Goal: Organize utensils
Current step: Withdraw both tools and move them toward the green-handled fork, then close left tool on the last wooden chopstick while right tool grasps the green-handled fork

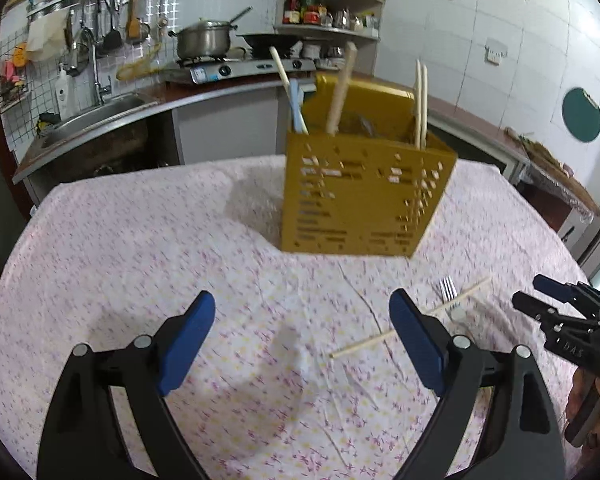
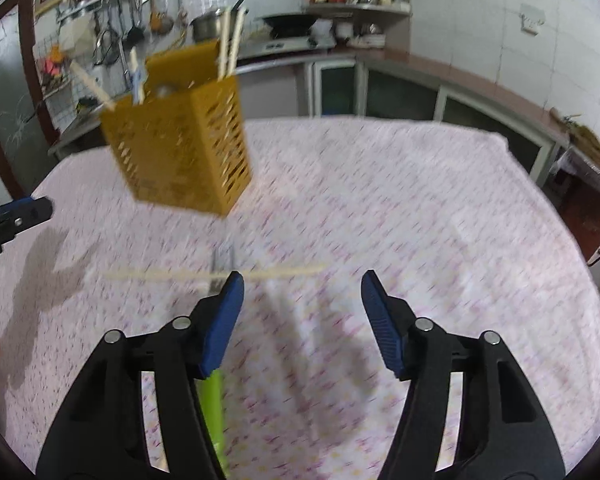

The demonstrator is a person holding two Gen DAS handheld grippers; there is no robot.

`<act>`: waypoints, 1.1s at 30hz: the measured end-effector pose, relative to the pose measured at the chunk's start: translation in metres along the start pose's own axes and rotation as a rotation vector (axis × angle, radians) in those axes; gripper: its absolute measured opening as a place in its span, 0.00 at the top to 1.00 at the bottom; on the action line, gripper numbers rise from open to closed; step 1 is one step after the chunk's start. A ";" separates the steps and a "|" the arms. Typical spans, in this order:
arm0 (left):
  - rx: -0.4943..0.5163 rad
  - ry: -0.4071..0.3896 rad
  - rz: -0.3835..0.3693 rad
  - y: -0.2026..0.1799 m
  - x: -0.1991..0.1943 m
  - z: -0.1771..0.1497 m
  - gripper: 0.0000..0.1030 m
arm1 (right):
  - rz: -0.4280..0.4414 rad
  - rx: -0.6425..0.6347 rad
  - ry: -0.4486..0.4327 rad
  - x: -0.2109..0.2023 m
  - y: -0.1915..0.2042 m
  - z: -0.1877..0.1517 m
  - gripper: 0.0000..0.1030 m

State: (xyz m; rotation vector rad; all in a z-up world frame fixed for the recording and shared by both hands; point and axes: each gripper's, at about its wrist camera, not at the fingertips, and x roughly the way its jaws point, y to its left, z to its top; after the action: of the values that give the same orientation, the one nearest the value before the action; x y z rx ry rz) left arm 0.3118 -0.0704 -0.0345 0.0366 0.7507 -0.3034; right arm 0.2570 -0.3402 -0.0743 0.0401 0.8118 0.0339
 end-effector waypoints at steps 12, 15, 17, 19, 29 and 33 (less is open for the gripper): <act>0.020 0.047 -0.042 -0.010 0.025 -0.012 0.17 | 0.031 -0.007 0.080 0.010 0.016 -0.027 0.48; 0.078 0.065 -0.055 -0.023 0.036 -0.017 0.25 | 0.041 -0.017 0.090 0.010 0.020 -0.033 0.48; 0.105 0.077 -0.052 -0.028 0.043 -0.020 0.28 | 0.044 -0.024 0.098 0.011 0.022 -0.038 0.48; 0.126 0.095 -0.063 -0.033 0.049 -0.024 0.33 | 0.044 -0.018 0.098 0.010 0.022 -0.040 0.48; 0.204 0.150 -0.103 -0.053 0.066 -0.033 0.64 | 0.072 -0.024 0.108 0.005 0.028 -0.045 0.55; 0.237 0.163 -0.106 -0.059 0.069 -0.038 0.64 | 0.082 -0.021 0.116 0.007 0.028 -0.044 0.55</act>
State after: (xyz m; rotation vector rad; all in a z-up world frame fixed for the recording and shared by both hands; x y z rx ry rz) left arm 0.3175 -0.1394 -0.1048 0.2487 0.8766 -0.4935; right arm 0.2291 -0.3106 -0.1086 0.0519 0.9255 0.1234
